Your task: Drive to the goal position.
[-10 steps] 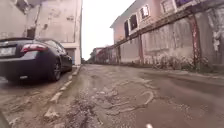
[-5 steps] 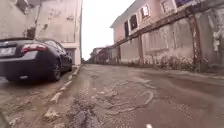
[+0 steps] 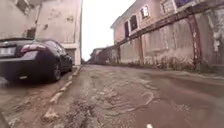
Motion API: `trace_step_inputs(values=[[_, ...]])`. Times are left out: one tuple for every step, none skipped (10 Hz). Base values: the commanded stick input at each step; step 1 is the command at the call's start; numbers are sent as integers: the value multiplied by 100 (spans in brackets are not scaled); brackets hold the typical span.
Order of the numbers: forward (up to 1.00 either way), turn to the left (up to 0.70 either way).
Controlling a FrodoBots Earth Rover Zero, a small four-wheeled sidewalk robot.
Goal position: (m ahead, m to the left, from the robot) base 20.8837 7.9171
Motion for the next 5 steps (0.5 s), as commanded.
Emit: trace_step_inputs(values=[[70,0],[70,0],[70,0],[70,0],[70,0]])
